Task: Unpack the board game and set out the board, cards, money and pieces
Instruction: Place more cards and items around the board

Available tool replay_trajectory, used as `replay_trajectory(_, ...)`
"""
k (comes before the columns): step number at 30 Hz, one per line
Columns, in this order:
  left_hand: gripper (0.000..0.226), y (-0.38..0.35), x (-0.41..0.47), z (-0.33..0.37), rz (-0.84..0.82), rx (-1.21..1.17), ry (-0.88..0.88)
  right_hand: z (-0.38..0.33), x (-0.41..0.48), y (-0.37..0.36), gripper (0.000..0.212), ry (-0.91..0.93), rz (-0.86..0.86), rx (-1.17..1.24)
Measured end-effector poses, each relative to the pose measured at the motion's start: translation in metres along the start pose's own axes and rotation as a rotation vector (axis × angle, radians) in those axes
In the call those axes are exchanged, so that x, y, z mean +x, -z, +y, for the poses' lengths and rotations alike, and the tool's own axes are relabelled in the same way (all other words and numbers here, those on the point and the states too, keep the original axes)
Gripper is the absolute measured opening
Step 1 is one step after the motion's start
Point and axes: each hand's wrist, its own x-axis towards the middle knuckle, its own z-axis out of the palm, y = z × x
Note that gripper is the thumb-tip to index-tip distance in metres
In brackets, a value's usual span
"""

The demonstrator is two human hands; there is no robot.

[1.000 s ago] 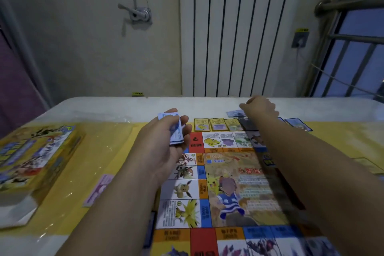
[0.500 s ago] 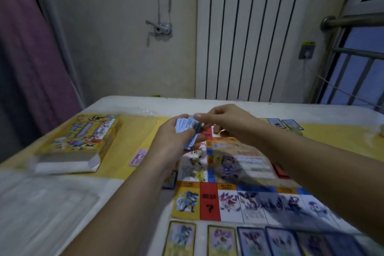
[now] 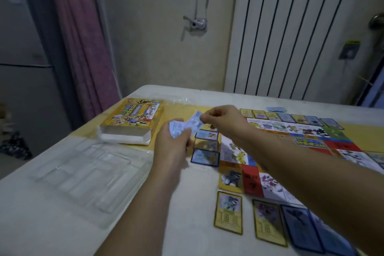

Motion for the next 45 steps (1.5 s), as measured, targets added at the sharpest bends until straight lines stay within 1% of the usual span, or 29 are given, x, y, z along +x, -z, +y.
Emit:
replay_trajectory(1, 0.011, 0.005, 0.006, 0.001, 0.084, -0.021, -0.032, 0.0, 0.008, 0.0, 0.019, -0.006, 0.012, 0.002)
replay_trajectory(3, 0.012, 0.014, 0.017, 0.006, 0.219, -0.071, -0.103, 0.002, 0.02, -0.004, 0.019, -0.031, -0.033, -0.047)
replay_trajectory(5, 0.01, 0.021, 0.024, 0.009, 0.271, -0.143, -0.109, 0.008, 0.03, -0.017, 0.019, -0.044, -0.088, -0.132)
replay_trajectory(7, 0.012, 0.022, 0.027, 0.011, 0.268, -0.286, -0.044, 0.016, 0.039, -0.032, 0.018, -0.034, -0.099, -0.177)
replay_trajectory(10, 0.01, 0.023, 0.028, 0.012, 0.263, -0.504, 0.078, 0.03, 0.051, -0.051, 0.009, -0.018, -0.048, -0.294)
replay_trajectory(11, 0.009, 0.023, 0.029, 0.013, 0.256, -0.553, 0.112, 0.035, 0.054, -0.055, 0.011, -0.017, -0.026, -0.375)
replay_trajectory(13, 0.016, 0.024, 0.03, 0.013, 0.227, -0.628, 0.168, 0.039, 0.055, -0.057, 0.024, -0.006, 0.017, -0.509)
replay_trajectory(15, 0.022, 0.023, 0.028, 0.015, 0.194, -0.658, 0.221, 0.035, 0.05, -0.052, 0.033, 0.068, 0.084, -0.512)
replay_trajectory(17, 0.027, 0.018, 0.023, 0.017, 0.128, -0.674, 0.307, 0.02, 0.036, -0.039, 0.031, 0.185, 0.111, -0.38)
replay_trajectory(19, 0.029, 0.013, 0.015, 0.02, 0.01, -0.731, 0.439, 0.003, 0.011, -0.02, 0.031, 0.296, 0.033, -0.259)
replay_trajectory(20, 0.03, 0.009, 0.01, 0.021, -0.058, -0.754, 0.502, -0.004, -0.004, -0.009, 0.039, 0.358, -0.024, -0.286)
replay_trajectory(22, 0.033, 0.001, 0.0, 0.022, -0.197, -0.701, 0.573, -0.013, -0.034, 0.014, 0.069, 0.469, -0.112, -0.532)
replay_trajectory(23, 0.033, -0.005, -0.006, 0.023, -0.282, -0.641, 0.584, -0.014, -0.048, 0.023, 0.085, 0.503, -0.134, -0.671)
replay_trajectory(24, 0.033, -0.012, -0.014, 0.024, -0.382, -0.579, 0.578, -0.014, -0.06, 0.032, 0.095, 0.519, -0.138, -0.784)
replay_trajectory(26, 0.03, -0.031, -0.033, 0.028, -0.55, -0.439, 0.541, -0.009, -0.079, 0.047, 0.103, 0.517, -0.115, -0.901)
replay_trajectory(27, 0.027, -0.041, -0.043, 0.031, -0.586, -0.36, 0.514, -0.007, -0.087, 0.053, 0.104, 0.502, -0.102, -0.922)
replay_trajectory(29, 0.026, -0.061, -0.062, 0.037, -0.581, -0.219, 0.433, -0.002, -0.104, 0.069, 0.1, 0.48, -0.075, -0.906)
replay_trajectory(31, 0.022, -0.079, -0.079, 0.043, -0.606, -0.183, 0.399, 0.001, -0.122, 0.088, 0.09, 0.473, -0.035, -0.855)
replay_trajectory(33, 0.023, -0.094, -0.097, 0.047, -0.693, -0.228, 0.442, 0.005, -0.14, 0.109, 0.082, 0.483, -0.001, -0.801)
replay_trajectory(35, 0.025, -0.108, -0.115, 0.052, -0.82, -0.247, 0.474, 0.01, -0.159, 0.13, 0.078, 0.491, 0.059, -0.776)
replay_trajectory(37, 0.026, -0.125, -0.134, 0.055, -0.9, -0.215, 0.455, 0.015, -0.181, 0.151, 0.077, 0.486, 0.094, -0.772)
replay_trajectory(38, 0.026, -0.136, -0.144, 0.057, -0.913, -0.191, 0.431, 0.018, -0.191, 0.162, 0.078, 0.476, 0.096, -0.762)
replay_trajectory(39, 0.027, -0.147, -0.154, 0.058, -0.912, -0.173, 0.407, 0.02, -0.202, 0.174, 0.08, 0.44, 0.087, -0.73)
replay_trajectory(41, 0.028, -0.171, -0.172, 0.058, -0.904, -0.144, 0.369, 0.024, -0.222, 0.2, 0.077, 0.311, 0.081, -0.557)
replay_trajectory(42, 0.029, -0.182, -0.181, 0.059, -0.911, -0.124, 0.353, 0.027, -0.232, 0.214, 0.067, 0.243, 0.097, -0.435)
replay_trajectory(43, 0.029, -0.193, -0.188, 0.059, -0.932, -0.106, 0.337, 0.031, -0.24, 0.227, 0.052, 0.185, 0.128, -0.308)
replay_trajectory(44, 0.027, -0.204, -0.196, 0.059, -0.971, -0.087, 0.32, 0.036, -0.249, 0.24, 0.036, 0.143, 0.172, -0.184)
replay_trajectory(45, 0.025, -0.215, -0.205, 0.059, -1.018, -0.07, 0.309, 0.042, -0.259, 0.253, 0.024, 0.103, 0.222, -0.083)
